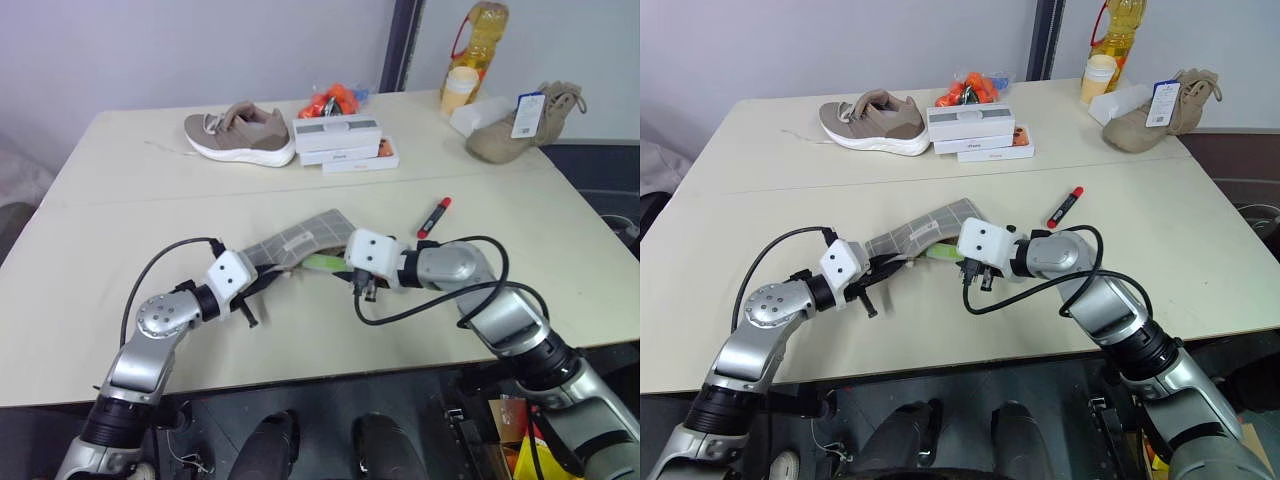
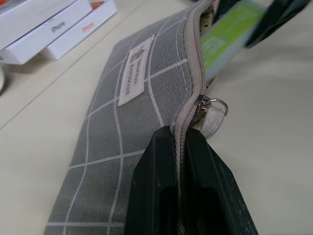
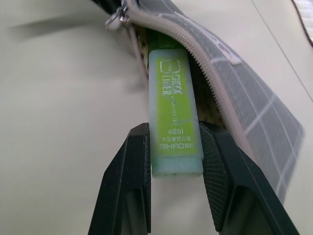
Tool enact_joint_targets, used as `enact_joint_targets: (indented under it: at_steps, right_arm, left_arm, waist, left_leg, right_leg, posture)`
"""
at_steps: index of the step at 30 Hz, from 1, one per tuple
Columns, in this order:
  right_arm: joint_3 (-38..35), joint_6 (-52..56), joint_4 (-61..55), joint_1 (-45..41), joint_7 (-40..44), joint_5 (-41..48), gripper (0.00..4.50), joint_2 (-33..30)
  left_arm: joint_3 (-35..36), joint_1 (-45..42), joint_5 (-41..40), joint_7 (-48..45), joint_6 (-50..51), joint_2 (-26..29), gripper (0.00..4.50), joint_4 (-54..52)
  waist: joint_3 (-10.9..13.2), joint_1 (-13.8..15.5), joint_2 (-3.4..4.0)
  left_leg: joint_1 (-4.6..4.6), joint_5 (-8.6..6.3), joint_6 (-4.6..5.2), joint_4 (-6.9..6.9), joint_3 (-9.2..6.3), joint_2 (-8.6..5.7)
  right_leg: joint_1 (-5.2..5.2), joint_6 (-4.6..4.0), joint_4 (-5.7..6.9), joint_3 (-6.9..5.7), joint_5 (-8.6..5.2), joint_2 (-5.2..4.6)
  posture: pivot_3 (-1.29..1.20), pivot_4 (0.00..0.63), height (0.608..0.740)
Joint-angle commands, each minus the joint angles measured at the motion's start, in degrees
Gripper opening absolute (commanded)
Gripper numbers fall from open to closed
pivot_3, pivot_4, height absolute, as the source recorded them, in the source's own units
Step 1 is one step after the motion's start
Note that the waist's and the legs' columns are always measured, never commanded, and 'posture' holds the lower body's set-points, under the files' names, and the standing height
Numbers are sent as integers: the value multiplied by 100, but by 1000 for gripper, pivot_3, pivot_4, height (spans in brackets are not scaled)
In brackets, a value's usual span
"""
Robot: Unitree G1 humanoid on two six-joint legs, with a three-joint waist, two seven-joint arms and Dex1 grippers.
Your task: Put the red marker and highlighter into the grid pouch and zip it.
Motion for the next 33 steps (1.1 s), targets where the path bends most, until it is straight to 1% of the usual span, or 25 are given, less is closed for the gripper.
enact_joint_targets:
  at_steps: [1, 2, 6, 9, 12, 14, 17, 20, 23, 26, 30, 32, 33]
  right_arm:
    - [-95, -106, -84, -233, 66, 29, 1915, 105]
    - [-143, -75, -71, -235, 77, 53, 2361, 109]
    - [-488, -37, -63, -170, 47, 107, 4420, -9]
    - [-1042, 48, -176, -2, 15, 400, 4470, -73]
    - [-1583, 230, -37, 129, -212, 576, 4470, -49]
    - [-2000, 297, 379, 198, -632, 537, 4470, 26]
    - [-2730, 1010, 1255, -27, -1388, 722, 4470, 446]
    - [-2960, 1131, 1613, -123, -1769, 744, 4470, 628]
    - [-3261, 1215, 2226, -281, -2869, 504, 4470, 1070]
    - [-3564, 1215, 2762, -474, -3620, 496, 4470, 1466]
    - [-3604, 1042, 3350, -662, -4157, 426, 4470, 1705]
    - [-3811, 980, 3665, -781, -4414, 543, 4470, 1825]
    - [-3903, 933, 3778, -830, -4473, 613, 4240, 1862]
  left_arm:
    - [36, -14, -170, -40, -36, 46, 0, -312]
    - [51, -9, -173, -24, -28, 51, 0, -312]
    - [106, 33, -200, 97, 12, 21, 0, -316]
    - [187, -19, -246, 335, 157, -112, 0, -257]
    - [222, -93, -250, 607, 251, -291, 0, -204]
    - [233, -230, -124, 1043, 437, -538, 0, -69]
    - [194, -450, -37, 1554, 715, -913, 0, 73]
    - [158, -583, -5, 1762, 822, -1090, 0, 132]
    - [64, -781, 33, 2001, 908, -1331, 0, 190]
    - [15, -871, 70, 2070, 938, -1443, 0, 225]
    - [4, -879, 64, 2075, 932, -1436, 0, 234]
    - [12, -871, 64, 2066, 928, -1418, 0, 233]
    - [24, -866, 62, 2062, 930, -1402, 0, 228]
  waist:
    - [0, 6, 0]
    - [0, 6, -1]
    - [0, 6, 0]
    - [1, 17, -1]
    - [1, 15, -2]
    - [1, 16, -2]
    - [1, 22, -5]
    - [1, 9, -5]
    - [1, -13, -4]
    - [1, -8, -4]
    - [1, -6, -4]
    - [1, -9, -3]
    - [1, -13, -3]
  left_leg:
    - [0, 0, 0, 0, -1, 0]
    - [-1, 0, 0, 1, -1, 0]
    - [-1, 0, 0, 0, -2, 0]
    - [-2, 0, 0, 0, -2, 0]
    - [-2, 0, 1, 1, -3, -1]
    - [-2, 0, 1, 1, -4, 0]
    - [-1, 0, 1, 6, -6, -1]
    - [0, 1, 2, 7, -4, -1]
    - [0, 0, 2, -2, 2, -1]
    - [1, 1, 2, -1, 4, -1]
    - [0, 1, 1, 1, 7, -2]
    - [0, 1, 2, 1, 8, -2]
    - [1, 1, 2, 1, 8, -2]
  right_leg:
    - [0, 0, -1, -1, 0, 0]
    - [1, 0, -3, -1, 0, 0]
    - [2, 0, -7, -2, 0, 0]
    - [4, 1, -8, -3, 0, 0]
    - [7, 1, -11, -5, 1, 0]
    - [7, 1, -11, -6, 1, 0]
    - [12, 1, -10, -8, 2, 2]
    - [12, 1, -8, -8, 3, 4]
    - [4, 0, -5, -7, 3, 5]
    - [3, 1, -1, -5, 3, 6]
    - [3, 1, 0, -4, 3, 6]
    - [3, 1, 1, -3, 3, 6]
    - [4, 1, 2, -3, 4, 7]
  posture:
    - [0, 150, 740]
    - [0, 150, 740]
    - [0, 150, 740]
    - [0, 150, 740]
    - [0, 150, 740]
    - [0, 150, 740]
    - [0, 150, 740]
    - [0, 150, 740]
    - [0, 150, 740]
    - [0, 150, 740]
    - [0, 150, 740]
    - [0, 150, 740]
    - [0, 150, 740]
